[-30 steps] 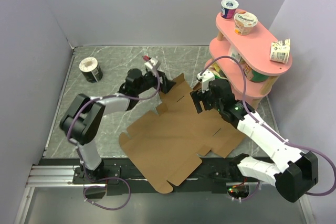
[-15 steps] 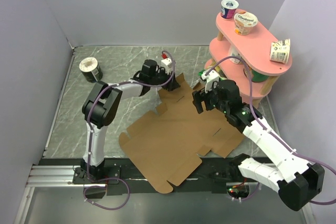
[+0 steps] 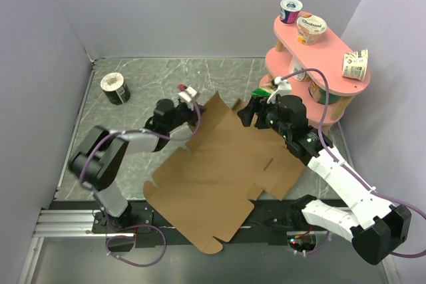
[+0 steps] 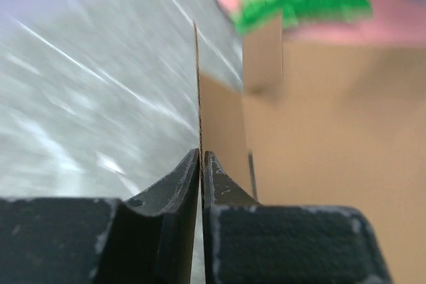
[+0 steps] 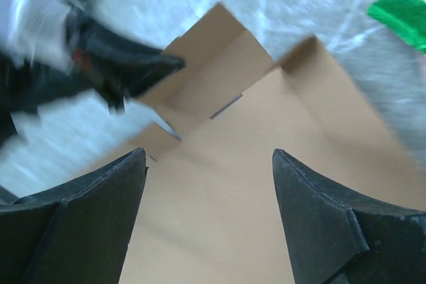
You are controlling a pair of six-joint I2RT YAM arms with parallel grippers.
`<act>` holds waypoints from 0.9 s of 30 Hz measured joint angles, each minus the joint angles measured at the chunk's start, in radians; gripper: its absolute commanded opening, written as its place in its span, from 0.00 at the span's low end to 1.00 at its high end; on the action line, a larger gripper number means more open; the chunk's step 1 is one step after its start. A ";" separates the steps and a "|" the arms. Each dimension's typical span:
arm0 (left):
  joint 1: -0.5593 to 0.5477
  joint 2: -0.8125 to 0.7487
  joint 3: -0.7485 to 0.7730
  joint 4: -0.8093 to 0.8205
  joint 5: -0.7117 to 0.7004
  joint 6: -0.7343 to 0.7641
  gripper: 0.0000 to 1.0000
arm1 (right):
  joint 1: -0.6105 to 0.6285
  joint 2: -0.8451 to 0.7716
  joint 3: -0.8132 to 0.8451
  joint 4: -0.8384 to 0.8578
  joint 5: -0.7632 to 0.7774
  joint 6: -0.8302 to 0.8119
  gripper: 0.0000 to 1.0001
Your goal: Fold the paper box
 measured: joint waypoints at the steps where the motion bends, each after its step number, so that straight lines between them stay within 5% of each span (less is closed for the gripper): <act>1: 0.000 -0.051 -0.040 0.052 -0.045 0.012 0.14 | 0.000 0.001 0.000 0.024 0.004 0.057 0.82; 9: -0.008 -0.272 -0.305 0.448 -0.391 0.133 0.15 | 0.000 0.108 0.062 0.146 0.073 0.475 0.84; 11: -0.016 -0.276 -0.343 0.483 -0.452 0.158 0.31 | 0.001 0.160 0.117 0.141 0.092 0.558 0.83; 13: -0.017 -0.276 -0.353 0.486 -0.478 0.174 0.58 | 0.002 0.205 0.171 0.140 0.112 0.622 0.82; 14: -0.011 -0.276 -0.347 0.481 -0.468 0.174 0.62 | 0.002 0.215 0.183 0.144 0.123 0.645 0.82; 17: 0.094 -0.250 -0.206 0.317 -0.273 0.043 0.81 | 0.003 0.211 0.177 0.145 0.156 0.677 0.83; 22: 0.250 -0.117 0.148 0.004 -0.013 -0.117 0.86 | 0.002 0.143 0.121 0.129 0.208 0.649 0.84; 27: 0.257 0.015 0.389 -0.340 0.113 -0.150 0.87 | 0.002 0.029 0.045 0.117 0.220 0.553 0.84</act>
